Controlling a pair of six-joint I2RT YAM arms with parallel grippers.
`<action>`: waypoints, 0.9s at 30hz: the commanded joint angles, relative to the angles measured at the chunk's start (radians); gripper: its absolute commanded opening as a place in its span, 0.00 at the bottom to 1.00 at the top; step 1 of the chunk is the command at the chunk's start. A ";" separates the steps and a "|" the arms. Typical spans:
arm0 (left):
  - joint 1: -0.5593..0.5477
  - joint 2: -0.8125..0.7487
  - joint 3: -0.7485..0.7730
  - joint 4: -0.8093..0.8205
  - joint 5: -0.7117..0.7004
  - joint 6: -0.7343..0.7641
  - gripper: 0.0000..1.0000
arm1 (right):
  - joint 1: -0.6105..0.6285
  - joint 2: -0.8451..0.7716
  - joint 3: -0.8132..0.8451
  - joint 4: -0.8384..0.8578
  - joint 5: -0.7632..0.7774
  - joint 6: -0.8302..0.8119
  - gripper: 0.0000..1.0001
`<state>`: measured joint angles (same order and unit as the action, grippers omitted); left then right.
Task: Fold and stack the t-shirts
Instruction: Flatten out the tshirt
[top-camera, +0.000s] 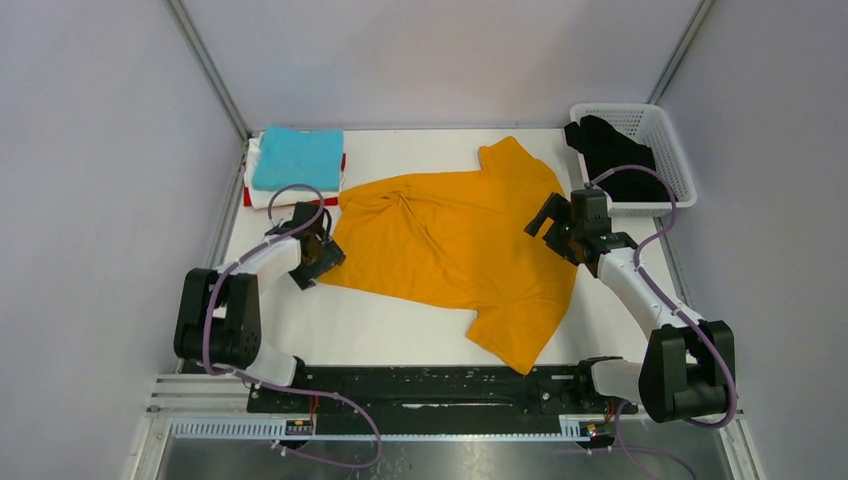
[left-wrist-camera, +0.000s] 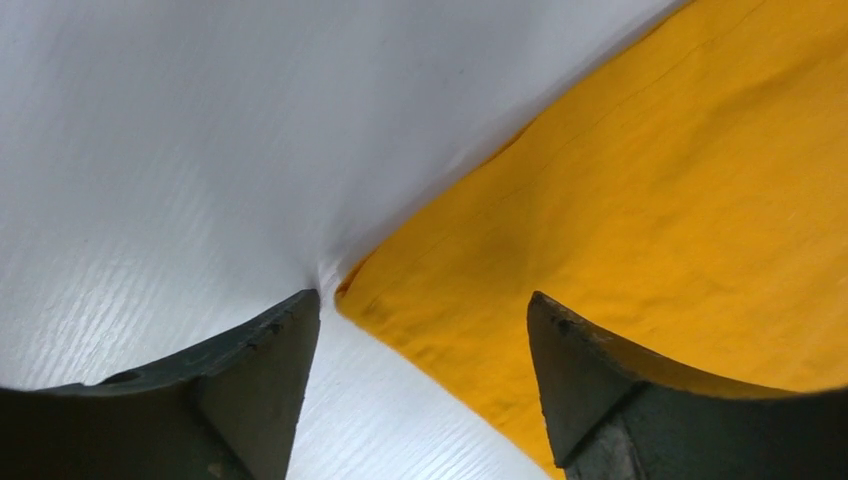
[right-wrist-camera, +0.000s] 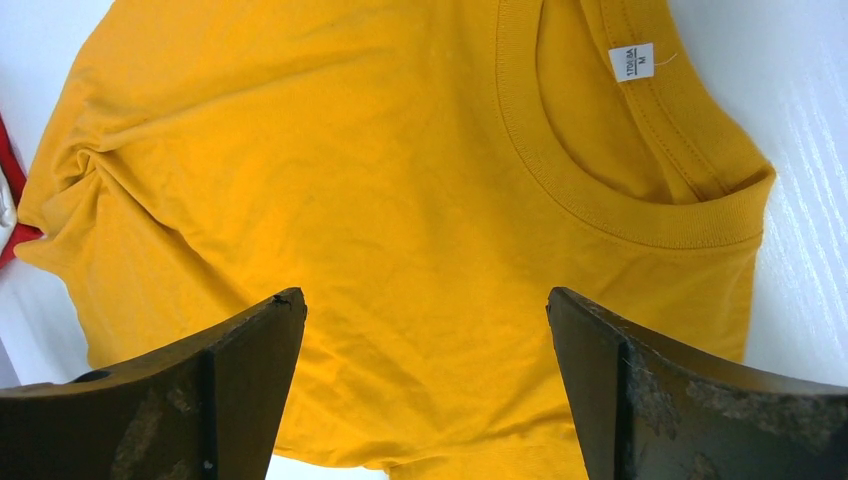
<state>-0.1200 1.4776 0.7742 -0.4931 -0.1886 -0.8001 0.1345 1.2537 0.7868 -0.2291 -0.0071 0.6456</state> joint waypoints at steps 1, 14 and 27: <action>0.001 0.100 0.071 0.019 -0.024 -0.031 0.71 | -0.004 -0.002 0.012 -0.006 0.035 -0.001 1.00; 0.000 0.056 0.063 -0.027 -0.051 -0.016 0.00 | -0.004 -0.019 0.028 -0.094 0.089 -0.008 0.98; 0.001 -0.252 -0.138 -0.142 -0.119 -0.068 0.00 | 0.300 -0.185 -0.013 -0.510 0.138 -0.052 0.93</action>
<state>-0.1211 1.2995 0.6849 -0.5968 -0.2707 -0.8402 0.3065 1.1263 0.7879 -0.5320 0.0853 0.6174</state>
